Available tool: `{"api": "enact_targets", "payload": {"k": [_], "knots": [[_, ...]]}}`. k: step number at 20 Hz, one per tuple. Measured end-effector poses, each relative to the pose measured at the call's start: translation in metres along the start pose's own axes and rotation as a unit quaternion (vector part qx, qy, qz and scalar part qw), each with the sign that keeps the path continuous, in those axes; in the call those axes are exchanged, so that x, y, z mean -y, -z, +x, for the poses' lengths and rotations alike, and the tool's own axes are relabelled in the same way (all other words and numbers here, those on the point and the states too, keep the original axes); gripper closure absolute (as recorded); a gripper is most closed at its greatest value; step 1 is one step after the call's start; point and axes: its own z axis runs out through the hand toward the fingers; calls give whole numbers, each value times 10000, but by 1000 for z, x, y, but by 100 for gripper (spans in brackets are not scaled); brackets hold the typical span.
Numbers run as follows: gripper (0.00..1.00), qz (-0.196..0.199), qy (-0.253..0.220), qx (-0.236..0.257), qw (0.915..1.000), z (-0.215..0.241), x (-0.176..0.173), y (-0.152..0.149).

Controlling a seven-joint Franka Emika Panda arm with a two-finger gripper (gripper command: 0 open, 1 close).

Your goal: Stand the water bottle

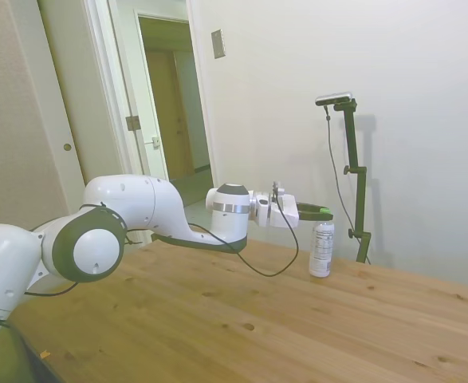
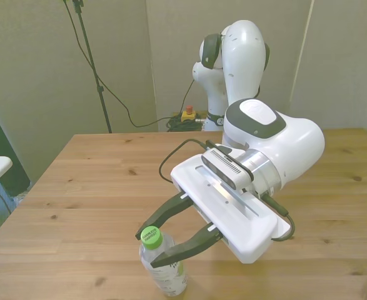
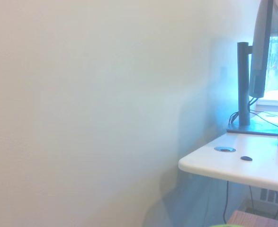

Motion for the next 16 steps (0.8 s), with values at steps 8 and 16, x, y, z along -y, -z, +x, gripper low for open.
{"api": "enact_targets", "payload": {"k": [8,16], "knots": [[0,-69,-12,147,9999,7,3,15],[0,-542,237,978,9934,57,16,70]]}}
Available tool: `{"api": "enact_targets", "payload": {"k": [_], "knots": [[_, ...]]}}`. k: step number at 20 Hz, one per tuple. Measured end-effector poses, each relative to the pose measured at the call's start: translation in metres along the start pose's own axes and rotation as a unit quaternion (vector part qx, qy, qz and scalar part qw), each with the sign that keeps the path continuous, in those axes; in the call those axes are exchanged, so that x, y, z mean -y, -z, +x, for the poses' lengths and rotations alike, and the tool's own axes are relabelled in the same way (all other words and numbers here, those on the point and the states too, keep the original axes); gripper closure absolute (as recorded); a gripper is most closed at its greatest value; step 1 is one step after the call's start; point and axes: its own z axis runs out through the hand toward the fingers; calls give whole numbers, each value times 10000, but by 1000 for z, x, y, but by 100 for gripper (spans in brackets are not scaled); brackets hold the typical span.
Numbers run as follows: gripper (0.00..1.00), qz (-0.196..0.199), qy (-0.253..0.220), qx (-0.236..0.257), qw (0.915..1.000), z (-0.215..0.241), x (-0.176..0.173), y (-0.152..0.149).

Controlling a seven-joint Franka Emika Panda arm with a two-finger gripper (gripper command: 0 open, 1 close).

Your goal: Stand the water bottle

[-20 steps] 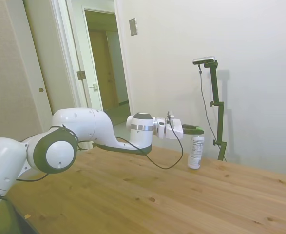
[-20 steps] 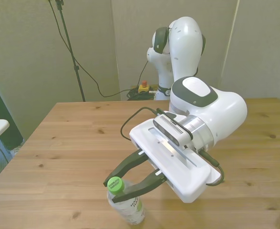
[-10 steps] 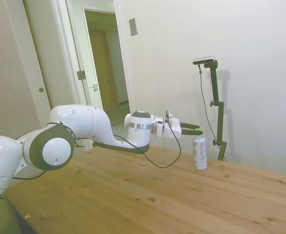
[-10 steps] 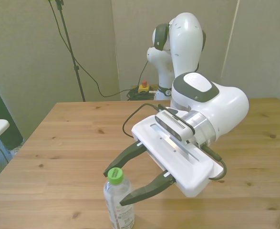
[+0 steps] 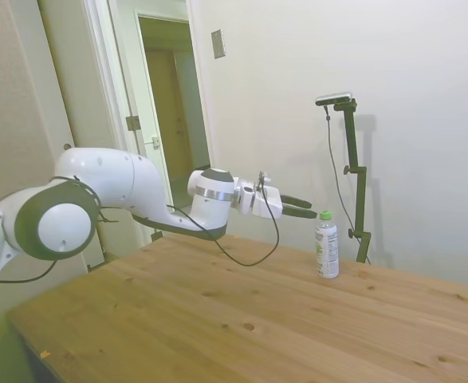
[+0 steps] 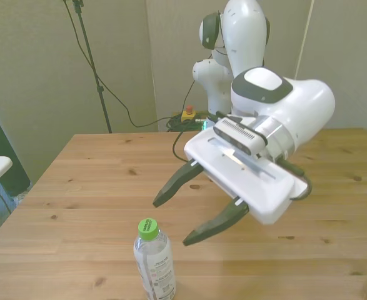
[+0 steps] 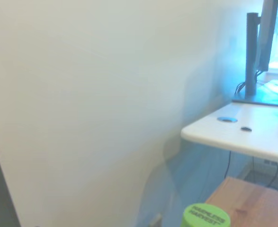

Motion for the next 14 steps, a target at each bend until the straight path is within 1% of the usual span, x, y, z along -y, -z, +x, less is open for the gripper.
{"api": "enact_targets", "payload": {"k": [2,4,7,9,11,14], "knots": [[0,-157,178,361,9991,22,1,25],[0,-291,394,715,9962,45,-1,51],[0,-511,786,1209,9882,75,-16,84],[0,-666,1066,1530,9802,92,-34,99],[0,-858,1376,1850,9693,106,-58,110],[0,-1142,1813,2390,9471,119,-101,122]]}}
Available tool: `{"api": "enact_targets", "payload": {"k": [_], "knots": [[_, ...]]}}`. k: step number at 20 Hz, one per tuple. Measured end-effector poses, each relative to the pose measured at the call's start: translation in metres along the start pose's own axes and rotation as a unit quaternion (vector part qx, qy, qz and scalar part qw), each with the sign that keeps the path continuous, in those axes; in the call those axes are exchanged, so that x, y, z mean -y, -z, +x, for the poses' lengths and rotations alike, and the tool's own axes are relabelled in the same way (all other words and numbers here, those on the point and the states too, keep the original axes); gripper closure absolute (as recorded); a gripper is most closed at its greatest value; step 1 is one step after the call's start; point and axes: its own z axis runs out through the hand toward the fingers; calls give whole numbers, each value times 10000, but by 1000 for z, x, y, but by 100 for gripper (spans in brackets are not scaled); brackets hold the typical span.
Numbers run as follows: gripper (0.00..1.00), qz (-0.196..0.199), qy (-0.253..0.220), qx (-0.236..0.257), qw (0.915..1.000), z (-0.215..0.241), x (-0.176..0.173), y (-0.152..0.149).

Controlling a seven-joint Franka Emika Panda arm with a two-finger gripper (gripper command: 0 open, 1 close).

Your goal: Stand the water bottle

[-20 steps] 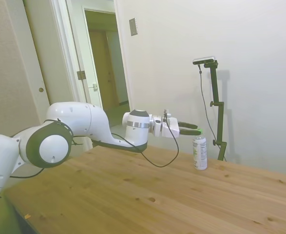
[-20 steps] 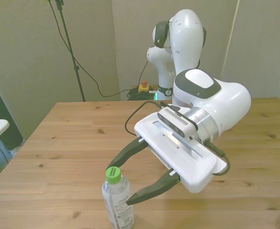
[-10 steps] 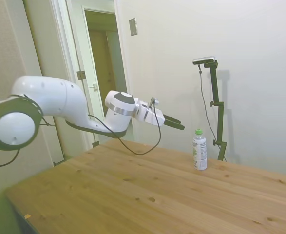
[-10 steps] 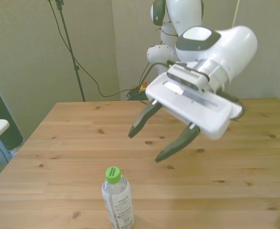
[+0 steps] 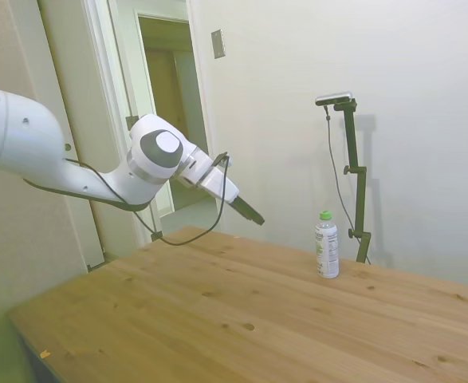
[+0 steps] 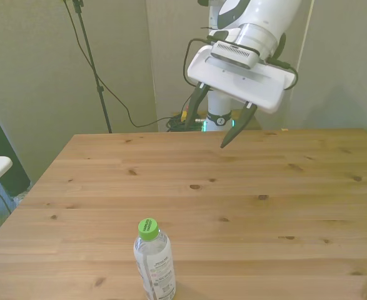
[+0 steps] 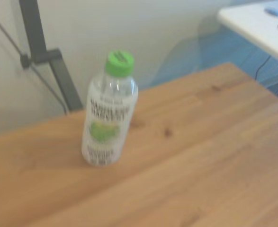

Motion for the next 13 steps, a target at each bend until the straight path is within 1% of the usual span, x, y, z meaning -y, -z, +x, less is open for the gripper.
{"api": "enact_targets", "payload": {"k": [3,5,7,10,13], "knots": [[0,-164,439,589,9972,-12,-37,3],[0,-286,732,1010,9918,-20,-54,5],[0,-456,1035,1409,9835,-28,-68,6],[0,-742,1534,1938,9661,-46,-89,4],[0,-731,1786,2054,9595,-54,-97,6]]}}
